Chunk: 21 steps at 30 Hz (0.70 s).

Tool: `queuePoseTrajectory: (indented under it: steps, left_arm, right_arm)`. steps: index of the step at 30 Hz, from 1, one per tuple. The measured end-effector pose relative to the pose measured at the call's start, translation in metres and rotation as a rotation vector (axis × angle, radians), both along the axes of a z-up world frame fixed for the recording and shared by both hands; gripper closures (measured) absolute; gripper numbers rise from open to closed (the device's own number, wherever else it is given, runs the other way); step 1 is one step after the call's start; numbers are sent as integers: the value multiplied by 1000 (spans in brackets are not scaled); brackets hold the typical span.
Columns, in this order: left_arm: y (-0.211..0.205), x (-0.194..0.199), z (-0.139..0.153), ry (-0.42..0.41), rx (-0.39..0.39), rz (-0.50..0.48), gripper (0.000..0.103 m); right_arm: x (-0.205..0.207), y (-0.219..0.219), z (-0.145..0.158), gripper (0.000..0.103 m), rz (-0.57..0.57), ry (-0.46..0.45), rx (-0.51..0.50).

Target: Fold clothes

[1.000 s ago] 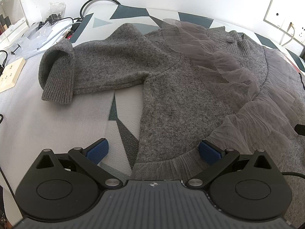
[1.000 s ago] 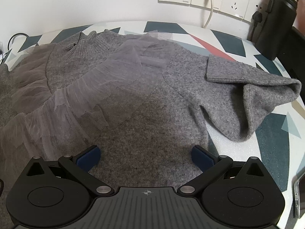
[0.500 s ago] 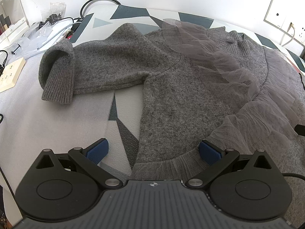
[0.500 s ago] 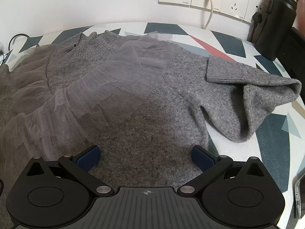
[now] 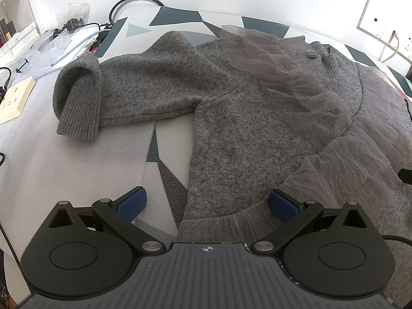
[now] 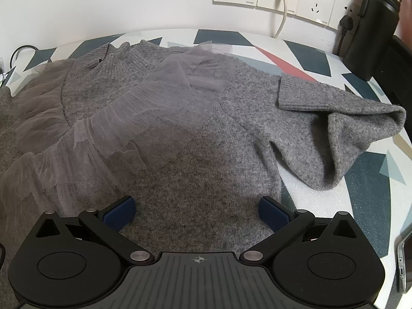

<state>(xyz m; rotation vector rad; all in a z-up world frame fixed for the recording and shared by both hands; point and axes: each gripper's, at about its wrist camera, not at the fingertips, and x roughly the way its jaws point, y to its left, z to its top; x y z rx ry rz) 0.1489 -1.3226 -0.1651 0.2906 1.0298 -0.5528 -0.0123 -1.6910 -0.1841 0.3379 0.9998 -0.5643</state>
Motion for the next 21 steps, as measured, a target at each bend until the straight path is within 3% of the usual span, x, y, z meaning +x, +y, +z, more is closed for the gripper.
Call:
queuePoseTrajectory:
  steps: [21]
  left_arm:
    - [-1,0,0,1,-1,18,0]
  right_arm:
    - [2,1,0,1,-15,8,4]
